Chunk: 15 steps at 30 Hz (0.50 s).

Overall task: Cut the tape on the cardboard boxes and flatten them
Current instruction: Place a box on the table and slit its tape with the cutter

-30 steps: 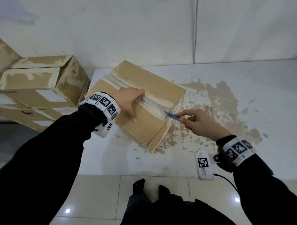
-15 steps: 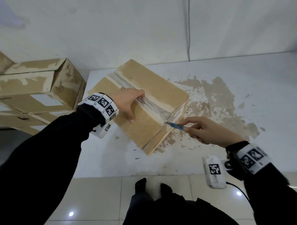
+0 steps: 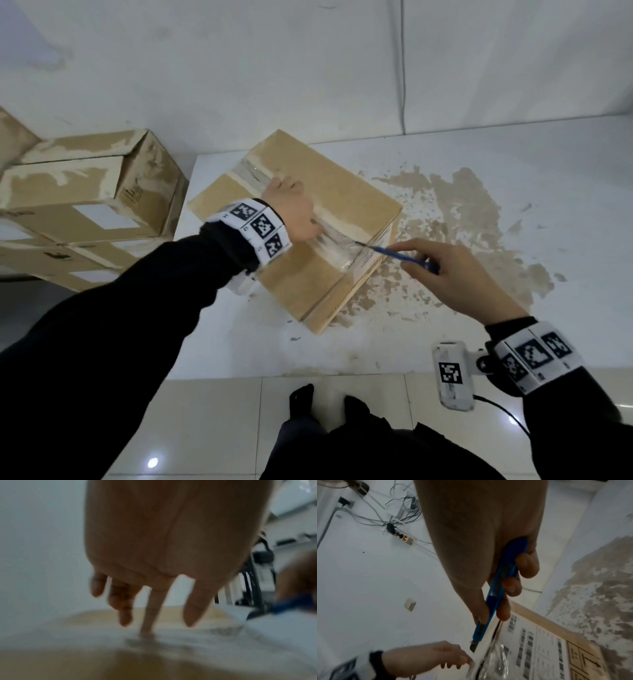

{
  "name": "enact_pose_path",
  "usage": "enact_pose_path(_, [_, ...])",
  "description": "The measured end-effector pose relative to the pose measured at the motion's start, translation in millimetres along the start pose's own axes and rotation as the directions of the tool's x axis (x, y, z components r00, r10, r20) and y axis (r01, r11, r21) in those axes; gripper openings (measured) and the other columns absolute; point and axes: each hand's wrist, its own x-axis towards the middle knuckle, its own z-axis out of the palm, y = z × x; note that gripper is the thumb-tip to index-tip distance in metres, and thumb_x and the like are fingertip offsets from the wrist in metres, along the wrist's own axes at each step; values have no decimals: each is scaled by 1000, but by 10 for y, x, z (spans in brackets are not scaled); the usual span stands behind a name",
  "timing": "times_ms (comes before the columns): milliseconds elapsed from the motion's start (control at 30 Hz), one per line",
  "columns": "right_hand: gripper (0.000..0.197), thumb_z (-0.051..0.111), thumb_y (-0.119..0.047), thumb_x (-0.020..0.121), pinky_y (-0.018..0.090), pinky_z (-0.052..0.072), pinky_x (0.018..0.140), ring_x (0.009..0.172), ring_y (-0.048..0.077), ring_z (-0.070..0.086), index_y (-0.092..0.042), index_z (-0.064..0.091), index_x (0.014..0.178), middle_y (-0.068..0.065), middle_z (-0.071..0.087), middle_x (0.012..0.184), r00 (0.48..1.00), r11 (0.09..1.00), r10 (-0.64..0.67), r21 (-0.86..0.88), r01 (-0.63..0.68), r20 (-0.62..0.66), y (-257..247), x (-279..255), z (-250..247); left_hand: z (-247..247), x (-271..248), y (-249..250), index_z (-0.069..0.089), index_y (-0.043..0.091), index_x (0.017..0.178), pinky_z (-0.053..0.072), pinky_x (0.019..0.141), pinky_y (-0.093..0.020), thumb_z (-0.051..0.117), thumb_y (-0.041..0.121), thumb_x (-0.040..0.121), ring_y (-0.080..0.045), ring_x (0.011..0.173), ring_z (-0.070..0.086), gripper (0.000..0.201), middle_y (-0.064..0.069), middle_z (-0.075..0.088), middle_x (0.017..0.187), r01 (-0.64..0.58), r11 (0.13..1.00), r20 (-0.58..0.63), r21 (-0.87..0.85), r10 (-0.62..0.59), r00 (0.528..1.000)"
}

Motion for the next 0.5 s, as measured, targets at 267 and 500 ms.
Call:
enact_pose_path(267, [25,56,-23,94,11,36,60,70,-3,51,-32,64,116,-18,57,87,997,993,-55,-103,60,46,22,-19,259,143,26,171,51,9,86,31,54,-25,58,30,93,-14,57,40,23,-1,44,70,377,-75,384,-923,-211,899])
enact_pose_path(500, [32,52,-16,95,30,44,56,65,15,53,-31,62,122,-4,57,80,990,968,-139,-210,139,15,-18,-43,282,344,171,284,57,10,75,42,60,-28,71,43,81,-21,62,62,36,-1,60,61,253,49,214,-966,-394,894])
